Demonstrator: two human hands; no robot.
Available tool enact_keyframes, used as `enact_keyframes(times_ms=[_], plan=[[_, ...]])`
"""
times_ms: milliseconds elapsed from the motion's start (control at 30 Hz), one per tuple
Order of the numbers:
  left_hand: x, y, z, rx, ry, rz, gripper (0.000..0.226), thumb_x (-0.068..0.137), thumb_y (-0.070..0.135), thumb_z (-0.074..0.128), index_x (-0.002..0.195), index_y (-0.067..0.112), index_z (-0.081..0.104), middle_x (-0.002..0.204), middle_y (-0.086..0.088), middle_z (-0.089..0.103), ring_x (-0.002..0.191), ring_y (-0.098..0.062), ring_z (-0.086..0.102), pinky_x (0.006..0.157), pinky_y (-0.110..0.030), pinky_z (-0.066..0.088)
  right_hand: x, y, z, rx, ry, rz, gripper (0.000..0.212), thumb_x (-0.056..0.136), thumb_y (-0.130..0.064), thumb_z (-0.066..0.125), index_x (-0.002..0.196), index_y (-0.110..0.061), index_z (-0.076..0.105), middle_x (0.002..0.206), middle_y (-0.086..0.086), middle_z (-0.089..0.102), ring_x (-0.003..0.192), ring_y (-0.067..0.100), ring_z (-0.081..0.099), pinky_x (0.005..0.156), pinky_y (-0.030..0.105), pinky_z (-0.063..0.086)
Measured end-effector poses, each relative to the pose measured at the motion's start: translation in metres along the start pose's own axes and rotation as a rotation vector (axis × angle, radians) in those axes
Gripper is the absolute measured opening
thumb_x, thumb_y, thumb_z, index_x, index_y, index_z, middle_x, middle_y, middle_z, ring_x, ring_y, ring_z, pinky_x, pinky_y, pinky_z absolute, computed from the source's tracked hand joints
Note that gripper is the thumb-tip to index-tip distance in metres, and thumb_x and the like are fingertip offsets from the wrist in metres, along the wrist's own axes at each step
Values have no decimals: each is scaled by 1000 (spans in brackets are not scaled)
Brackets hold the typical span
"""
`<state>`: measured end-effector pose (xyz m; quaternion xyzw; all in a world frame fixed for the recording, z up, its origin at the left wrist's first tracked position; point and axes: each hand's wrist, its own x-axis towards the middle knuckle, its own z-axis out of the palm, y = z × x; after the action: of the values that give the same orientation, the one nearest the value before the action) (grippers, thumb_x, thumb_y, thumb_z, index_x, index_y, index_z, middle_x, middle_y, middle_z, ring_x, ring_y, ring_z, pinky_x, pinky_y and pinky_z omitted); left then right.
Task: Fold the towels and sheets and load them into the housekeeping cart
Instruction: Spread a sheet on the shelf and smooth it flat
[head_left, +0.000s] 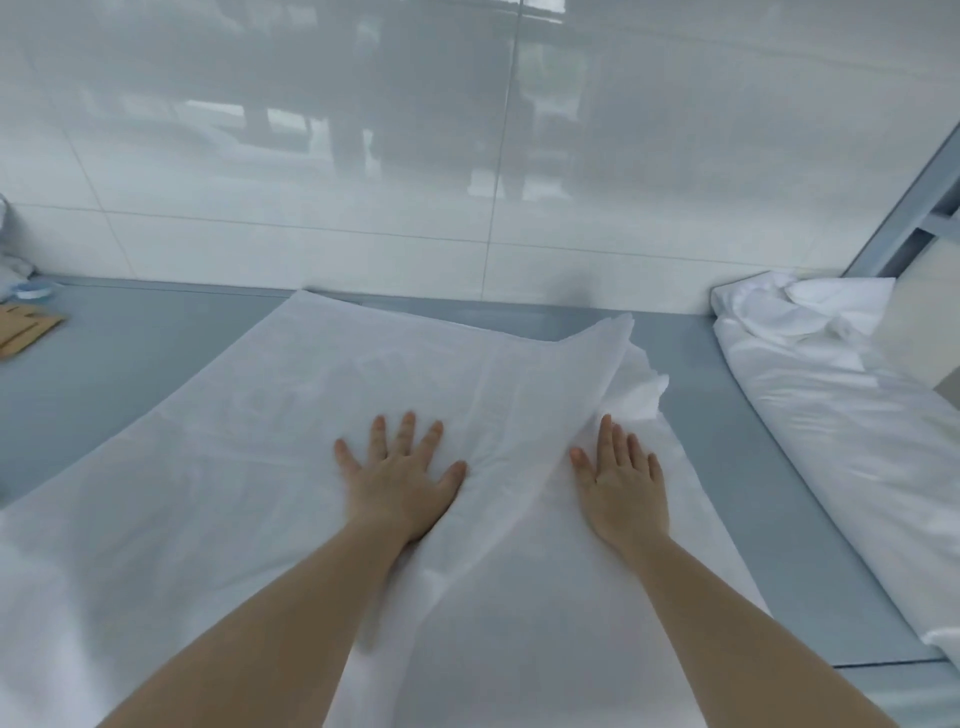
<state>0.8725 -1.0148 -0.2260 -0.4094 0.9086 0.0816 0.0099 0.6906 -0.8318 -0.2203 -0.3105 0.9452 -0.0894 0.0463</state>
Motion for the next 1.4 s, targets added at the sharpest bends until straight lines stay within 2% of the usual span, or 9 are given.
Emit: enact_keyframes(times_ms=[100, 333, 467, 533, 633, 800, 1100, 1267, 1400], plan=[[-5, -1, -2, 7, -13, -11, 74, 82, 77, 6, 149, 47, -4, 161, 13, -10, 148, -22, -12, 109, -66, -6, -16, 20, -3, -109, -20, 40, 70, 92, -65, 3, 152, -31, -9, 161, 2, -9, 148, 21, -6, 119, 41, -4], [-18, 3, 0, 6, 7, -60, 72, 84, 74, 5, 149, 46, -5, 161, 11, -11, 148, -24, -11, 108, -67, -5, -55, 60, -11, -112, -21, 141, 68, 92, -63, 5, 152, -32, -8, 161, 3, -10, 148, 22, -7, 120, 42, -3], [-24, 9, 5, 10, 35, -98, 73, 83, 74, 3, 150, 46, -5, 161, 10, -10, 148, -26, -10, 107, -68, -4, -52, 56, -17, -96, -42, 206, 66, 95, -60, 14, 153, -32, -1, 161, 2, -8, 148, 26, -8, 116, 57, 0], [-23, 9, 6, 7, 40, -110, 73, 82, 74, 2, 149, 46, -5, 161, 11, -10, 148, -25, -10, 107, -68, -5, -47, 38, -14, -68, -29, 179, 64, 94, -62, 15, 152, -37, 1, 161, -1, -9, 147, 26, -11, 113, 63, -2], [-22, 8, 7, -1, 50, -123, 75, 80, 75, 2, 149, 46, -4, 161, 11, -9, 148, -25, -11, 106, -68, -6, -40, 4, -2, -40, -68, 66, 64, 89, -70, 8, 147, -48, -7, 160, -6, -13, 146, 25, -16, 108, 64, -9], [-10, 11, 9, -10, 73, -147, 75, 80, 75, 2, 149, 46, -4, 161, 12, -8, 148, -24, -11, 106, -69, -7, -20, -2, 11, -122, -54, 28, 67, 83, -73, -2, 144, -49, -16, 160, -7, -16, 146, 26, -16, 107, 66, -10], [35, 25, 5, -51, 78, -220, 73, 84, 73, 6, 150, 44, -3, 161, 10, -9, 147, -28, -14, 102, -72, -12, 52, 6, 3, -124, -66, -55, 65, 85, -75, 4, 144, -53, -11, 159, -12, -14, 147, 20, -12, 110, 64, -7], [64, 34, 1, -56, 86, -227, 72, 86, 71, 7, 150, 42, -3, 162, 7, -8, 147, -30, -13, 101, -73, -10, 89, 5, -1, -116, -73, -71, 65, 85, -76, 7, 145, -54, -7, 160, -12, -11, 147, 19, -10, 111, 62, -7], [78, 40, 2, -50, 100, -236, 72, 85, 70, 5, 151, 41, -4, 162, 6, -9, 147, -30, -13, 101, -73, -10, 104, 3, -6, -126, -107, -47, 61, 90, -70, 9, 147, -51, -4, 160, -10, -10, 148, 20, -9, 110, 64, -6]])
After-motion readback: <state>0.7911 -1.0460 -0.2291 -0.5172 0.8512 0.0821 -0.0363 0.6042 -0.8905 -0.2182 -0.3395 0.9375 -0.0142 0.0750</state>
